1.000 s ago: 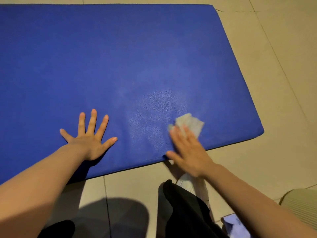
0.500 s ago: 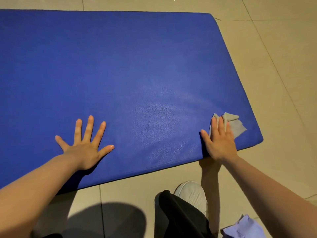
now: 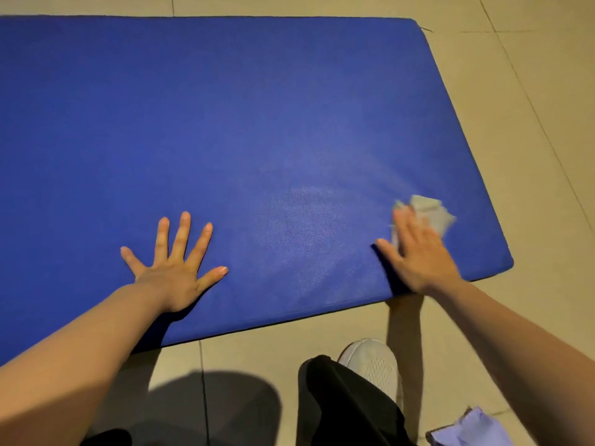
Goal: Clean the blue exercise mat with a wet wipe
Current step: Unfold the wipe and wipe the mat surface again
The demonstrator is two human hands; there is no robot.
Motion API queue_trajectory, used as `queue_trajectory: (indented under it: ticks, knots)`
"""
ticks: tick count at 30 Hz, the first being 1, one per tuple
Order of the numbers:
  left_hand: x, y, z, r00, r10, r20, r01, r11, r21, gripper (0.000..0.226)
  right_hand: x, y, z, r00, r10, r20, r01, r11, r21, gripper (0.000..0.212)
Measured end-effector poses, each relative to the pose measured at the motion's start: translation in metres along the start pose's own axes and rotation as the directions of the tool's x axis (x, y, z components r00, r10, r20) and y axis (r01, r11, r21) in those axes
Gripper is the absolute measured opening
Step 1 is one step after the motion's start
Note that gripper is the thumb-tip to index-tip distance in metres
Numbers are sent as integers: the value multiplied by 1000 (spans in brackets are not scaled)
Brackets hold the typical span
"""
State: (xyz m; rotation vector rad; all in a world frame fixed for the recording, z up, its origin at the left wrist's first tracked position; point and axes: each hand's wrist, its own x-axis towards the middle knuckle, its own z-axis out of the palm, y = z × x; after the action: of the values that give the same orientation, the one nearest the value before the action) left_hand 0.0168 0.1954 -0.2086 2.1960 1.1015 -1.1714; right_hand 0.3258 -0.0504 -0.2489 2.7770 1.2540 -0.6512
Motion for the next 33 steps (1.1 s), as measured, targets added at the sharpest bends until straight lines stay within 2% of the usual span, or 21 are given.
queue_trajectory:
  ticks: [3, 5, 6, 7, 9, 11, 12, 14, 15, 16, 17, 18, 19, 20, 21, 23, 25, 27, 29, 30, 33]
  knots:
    - [1, -3, -1, 1000, 5, -10, -5, 999, 33, 92, -14, 18, -13, 961, 257, 100, -264, 963, 57, 101]
    - [3, -1, -1, 1000, 6, -1, -6, 999, 38, 96, -14, -7, -8, 952, 299, 68, -304, 948, 95, 99]
    - [4, 0, 0, 1000, 5, -2, -5, 999, 35, 96, -13, -26, -6, 969, 243, 45, -246, 965, 90, 99]
    - [3, 1, 1, 1000, 3, -1, -3, 999, 34, 97, -12, -46, -3, 992, 125, 34, -127, 990, 65, 98]
    - [3, 3, 0, 1000, -2, 8, 2, 999, 38, 97, -15, -91, 3, 982, -178, 57, 177, 984, 34, 95]
    - [4, 3, -1, 1000, -8, 16, 7, 999, 35, 97, -22, -133, 15, 881, -449, 148, 447, 893, 49, 94]
    - [5, 3, -1, 1000, -9, 19, 8, 999, 31, 98, -24, -146, 18, 821, -535, 199, 537, 842, 49, 95]
    - [6, 3, 0, 1000, -10, 20, 10, 1000, 22, 99, -15, -145, 22, 742, -630, 230, 644, 765, 16, 94]
    - [6, 3, 0, 1000, -8, 19, 8, 1000, 17, 99, -6, -133, 21, 752, -634, 179, 646, 764, -9, 89]
    - [7, 3, 0, 1000, -5, 18, 5, 1000, 13, 100, 2, -115, 19, 807, -581, 105, 586, 810, -25, 85]
    - [8, 3, 0, 1000, -3, 16, 2, 1000, 12, 100, 10, -91, 15, 888, -458, 36, 459, 888, -25, 83]
    - [8, 3, 0, 1000, -1, 16, 1, 1000, 15, 99, 16, -63, 10, 959, -284, -13, 284, 958, -25, 83]
    - [8, 3, 0, 1000, -1, 18, 1, 1000, 20, 99, 17, -33, 5, 994, -105, -15, 105, 994, -27, 84]
    - [8, 3, 1, 1000, -2, 17, 1, 1000, 26, 99, 16, -9, 0, 999, 36, 20, -35, 999, -27, 86]
    - [8, 2, 2, 1000, -2, 12, 1, 999, 32, 98, 15, 8, -3, 992, 115, 54, -114, 993, -24, 91]
    - [10, 1, 4, 1000, 1, 1, -1, 999, 40, 98, 15, 13, -8, 985, 158, 74, -159, 987, 4, 106]
    - [11, 0, 5, 1000, 4, -9, -4, 1000, 31, 98, 20, -12, -10, 979, 195, 62, -198, 979, 52, 104]
    - [11, 1, 6, 1000, 3, -6, -2, 999, 34, 99, 24, -51, -12, 993, 87, 81, -90, 995, 36, 89]
    - [11, 1, 6, 1000, -2, -12, 2, 1000, 30, 99, 23, -96, -13, 981, -161, 109, 156, 986, 56, 80]
    - [12, 1, 7, 1000, -2, -22, 3, 1000, 24, 100, 21, -118, -11, 945, -294, 140, 287, 956, 66, 78]
    - [13, -2, 15, 994, 21, -111, -24, 999, -24, 104, 19, -151, 3, 756, -605, 251, 626, 780, -5, 74]
